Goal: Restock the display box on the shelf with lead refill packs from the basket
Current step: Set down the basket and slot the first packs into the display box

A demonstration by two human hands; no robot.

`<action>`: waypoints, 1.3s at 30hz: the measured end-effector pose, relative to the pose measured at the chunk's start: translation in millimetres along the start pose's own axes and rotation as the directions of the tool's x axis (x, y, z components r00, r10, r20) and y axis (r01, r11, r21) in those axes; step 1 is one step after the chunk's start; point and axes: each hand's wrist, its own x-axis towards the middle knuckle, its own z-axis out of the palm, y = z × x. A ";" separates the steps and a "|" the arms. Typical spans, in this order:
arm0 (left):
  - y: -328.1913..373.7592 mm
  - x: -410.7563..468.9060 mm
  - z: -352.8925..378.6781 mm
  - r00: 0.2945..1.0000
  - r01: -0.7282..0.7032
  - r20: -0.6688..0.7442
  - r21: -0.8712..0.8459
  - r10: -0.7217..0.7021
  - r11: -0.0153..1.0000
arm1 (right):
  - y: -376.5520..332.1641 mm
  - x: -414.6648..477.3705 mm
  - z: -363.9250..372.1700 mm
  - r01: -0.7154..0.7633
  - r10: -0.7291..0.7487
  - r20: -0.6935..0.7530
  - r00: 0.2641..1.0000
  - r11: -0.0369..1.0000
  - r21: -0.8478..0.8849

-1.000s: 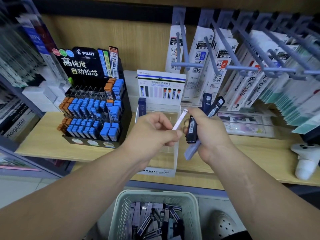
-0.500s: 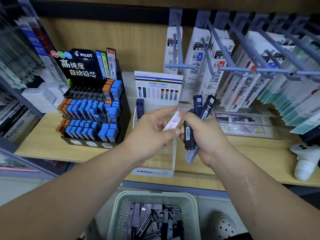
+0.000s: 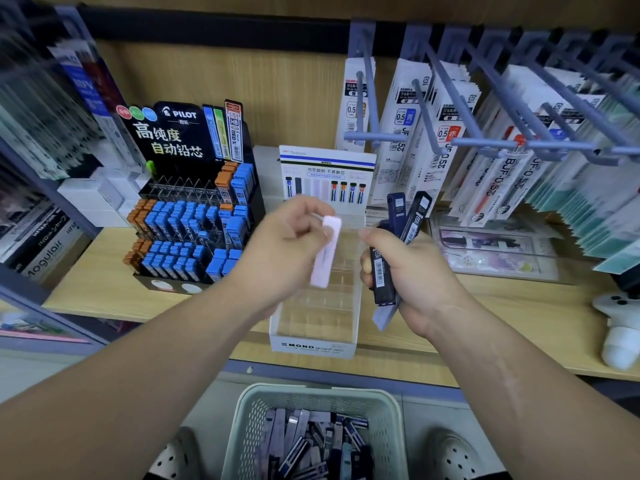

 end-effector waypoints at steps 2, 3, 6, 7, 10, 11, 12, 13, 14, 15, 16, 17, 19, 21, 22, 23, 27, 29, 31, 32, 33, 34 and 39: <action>7.3 6.0 -13.5 0.993 -0.083 -0.088 0.019 0.084 0.996 | 0.1 0.9 -3.1 -0.005 0.005 -0.020 1.000 1.000 0.015; 10.5 8.8 -20.2 0.982 -0.129 -0.129 0.047 0.134 0.991 | 0.0 1.3 -4.4 -0.004 0.004 -0.022 1.000 1.000 0.025; 14.4 16.2 -35.4 0.948 -0.215 -0.198 0.179 0.249 0.960 | 0.7 1.0 -6.9 0.007 -0.006 -0.023 1.000 1.000 0.025; 13.4 18.6 -38.1 0.941 -0.225 -0.206 0.215 0.269 0.950 | 1.3 0.9 -7.0 0.011 -0.010 -0.026 1.000 1.000 0.026; 9.2 24.4 -41.6 0.917 -0.264 -0.203 0.340 0.344 0.903 | 2.9 1.7 -7.0 0.010 -0.009 -0.033 0.999 1.000 0.028; 7.2 26.2 -41.4 0.909 -0.281 -0.193 0.375 0.371 0.883 | 3.2 2.0 -6.9 0.009 -0.008 -0.035 0.999 1.000 0.024; 5.0 27.9 -40.8 0.902 -0.295 -0.179 0.412 0.394 0.862 | 3.7 2.5 -7.0 0.007 -0.006 -0.035 0.999 1.000 0.019; 2.5 29.7 -40.0 0.896 -0.305 -0.160 0.453 0.414 0.837 | 4.0 3.1 -7.0 0.007 -0.007 -0.034 0.999 1.000 0.015; 0.4 31.3 -39.1 0.894 -0.312 -0.135 0.496 0.427 0.811 | 4.4 3.4 -7.5 0.008 -0.008 -0.034 0.999 1.000 0.011; -1.8 33.1 -38.4 0.895 -0.315 -0.108 0.534 0.433 0.785 | 5.1 4.1 -7.7 0.009 -0.009 -0.036 0.999 1.000 0.006; -3.5 34.5 -38.1 0.895 -0.319 -0.084 0.567 0.439 0.759 | 5.7 4.6 -8.3 0.009 -0.009 -0.039 0.999 1.000 0.002; -5.0 36.1 -37.9 0.892 -0.323 -0.065 0.600 0.447 0.732 | 6.2 5.3 -9.0 0.008 -0.008 -0.044 0.999 1.000 0.001; -6.6 38.0 -37.9 0.877 -0.334 -0.038 0.668 0.479 0.665 | 6.6 6.4 -10.3 0.002 -0.002 -0.049 0.999 1.000 0.006; -8.7 39.3 -38.1 0.859 -0.349 -0.012 0.718 0.512 0.602 | 6.4 7.5 -11.4 -0.006 0.007 -0.050 0.999 1.000 0.011; -10.3 40.1 -38.1 0.851 -0.356 0.000 0.734 0.524 0.578 | 6.4 7.9 -11.8 -0.009 0.009 -0.049 0.999 1.000 0.014; -12.7 41.2 -38.1 0.846 -0.362 0.009 0.745 0.534 0.561 | 6.4 8.4 -12.4 -0.009 0.010 -0.050 0.999 1.000 0.016; -20.5 46.5 -36.9 0.844 -0.340 0.001 0.774 0.537 0.534 | 7.1 9.1 -14.4 -0.026 0.026 -0.045 0.999 1.000 -0.011; -22.0 47.8 -35.7 0.845 -0.321 -0.009 0.792 0.535 0.520 | 6.6 7.6 -14.5 -0.038 0.038 -0.008 0.999 0.999 -0.031; -21.9 48.2 -34.3 0.845 -0.302 -0.017 0.810 0.535 0.503 | 5.6 5.4 -14.1 -0.053 0.054 0.021 0.998 0.998 -0.045; -21.5 48.2 -33.6 0.845 -0.291 -0.021 0.819 0.534 0.494 | 5.2 4.3 -13.5 -0.059 0.061 0.032 0.998 0.997 -0.049; -20.7 48.0 -32.9 0.845 -0.281 -0.027 0.828 0.535 0.485 | 4.9 3.4 -13.0 -0.065 0.067 0.041 0.997 0.997 -0.052; -19.3 47.5 -32.0 0.841 -0.275 -0.034 0.833 0.540 0.480 | 4.4 2.8 -12.6 -0.068 0.071 0.046 0.996 0.996 -0.054; -7.6 34.4 -17.5 0.830 -0.346 -0.037 0.749 0.557 0.565 | -3.2 8.9 -22.3 -0.067 0.065 -0.054 0.996 0.997 -0.027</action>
